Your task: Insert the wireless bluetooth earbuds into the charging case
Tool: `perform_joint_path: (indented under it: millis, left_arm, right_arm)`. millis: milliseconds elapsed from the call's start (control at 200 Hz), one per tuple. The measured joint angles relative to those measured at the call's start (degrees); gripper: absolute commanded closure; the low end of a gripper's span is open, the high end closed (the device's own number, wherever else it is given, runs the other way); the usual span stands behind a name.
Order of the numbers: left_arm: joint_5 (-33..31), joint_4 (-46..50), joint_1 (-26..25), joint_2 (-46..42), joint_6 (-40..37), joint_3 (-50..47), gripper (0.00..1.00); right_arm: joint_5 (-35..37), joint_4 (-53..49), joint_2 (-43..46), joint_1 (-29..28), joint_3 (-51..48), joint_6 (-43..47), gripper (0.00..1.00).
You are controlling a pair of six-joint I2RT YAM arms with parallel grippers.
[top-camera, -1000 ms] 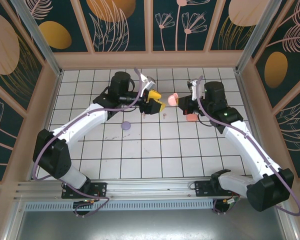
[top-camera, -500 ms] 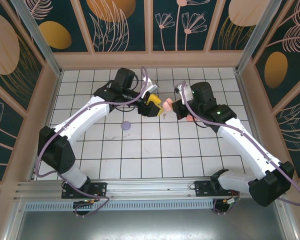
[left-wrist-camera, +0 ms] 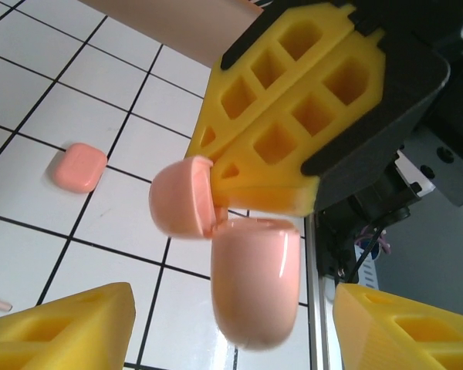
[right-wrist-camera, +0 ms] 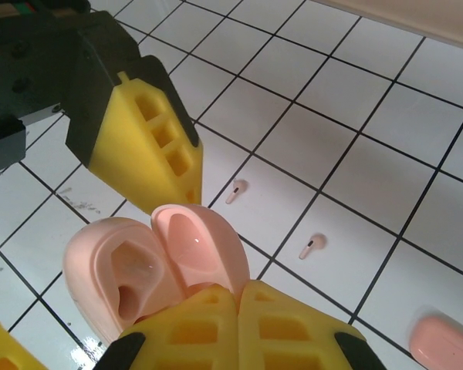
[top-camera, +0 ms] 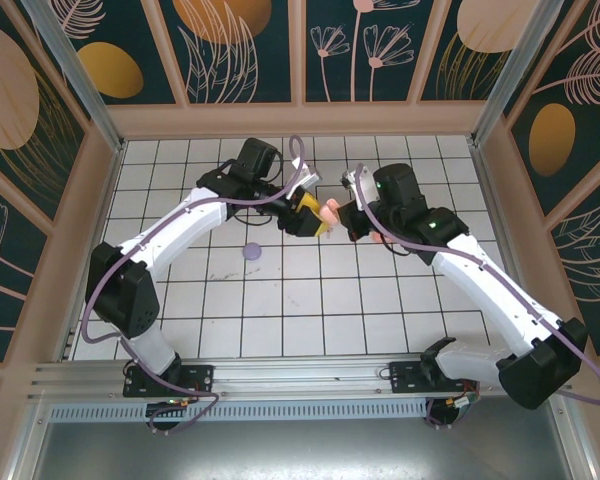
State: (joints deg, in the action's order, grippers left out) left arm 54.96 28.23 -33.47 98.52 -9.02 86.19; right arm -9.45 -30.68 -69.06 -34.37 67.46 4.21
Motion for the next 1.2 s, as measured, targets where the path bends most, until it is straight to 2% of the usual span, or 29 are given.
perform_joint_path:
  millis: [225, 681, 786, 886, 991, 1136, 1201]
  left_arm:
    - [0.3, 0.4, 0.0, 0.8, -0.2, 0.2, 0.33]
    - [1.6, 0.7, 0.0, 1.8, -1.3, 1.0, 0.54]
    - [1.8, 0.7, 0.0, 2.0, -1.3, 1.0, 0.62]
    - [2.6, 0.7, 0.0, 2.1, -1.2, 1.0, 0.74]
    - [3.4, 0.3, 0.0, 2.1, -0.9, 1.0, 0.82]
    - [4.6, -4.0, 0.1, 1.8, 0.7, -0.5, 0.88]
    - [4.5, -7.1, 0.2, 1.1, 2.3, -2.9, 0.94]
  right_arm:
    - [0.5, 0.0, -1.4, -0.9, 0.2, 0.0, 1.0]
    - [0.9, 0.0, -1.5, -1.4, 0.2, 0.4, 1.0]
    - [0.9, 0.0, -1.5, -1.4, 0.2, 0.4, 1.0]
    - [1.3, 0.0, -1.5, -1.4, 0.3, 0.4, 1.0]
    - [1.9, -0.1, -1.5, -1.4, 0.7, 0.4, 1.0]
    - [2.8, -0.6, -1.5, -1.4, 1.6, 0.3, 0.76]
    - [3.3, -0.9, -1.5, -1.4, 2.4, -0.2, 0.68]
